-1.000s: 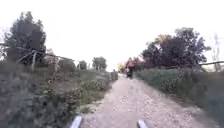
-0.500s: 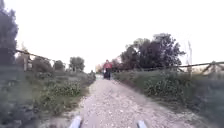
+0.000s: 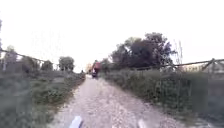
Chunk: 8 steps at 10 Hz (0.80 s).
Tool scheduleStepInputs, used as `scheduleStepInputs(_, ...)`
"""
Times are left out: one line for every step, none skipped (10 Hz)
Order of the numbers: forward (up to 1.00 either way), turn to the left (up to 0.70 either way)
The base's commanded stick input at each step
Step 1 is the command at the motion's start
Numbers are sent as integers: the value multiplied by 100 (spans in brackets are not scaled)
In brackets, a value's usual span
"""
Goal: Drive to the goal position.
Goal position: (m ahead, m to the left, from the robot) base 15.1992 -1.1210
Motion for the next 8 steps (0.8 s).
scheduleStepInputs(100,0)
scheduleStepInputs(100,0)
scheduleStepInputs(100,0)
scheduleStepInputs(100,0)
scheduleStepInputs(100,0)
scheduleStepInputs(100,0)
scheduleStepInputs(100,0)
scheduleStepInputs(100,0)
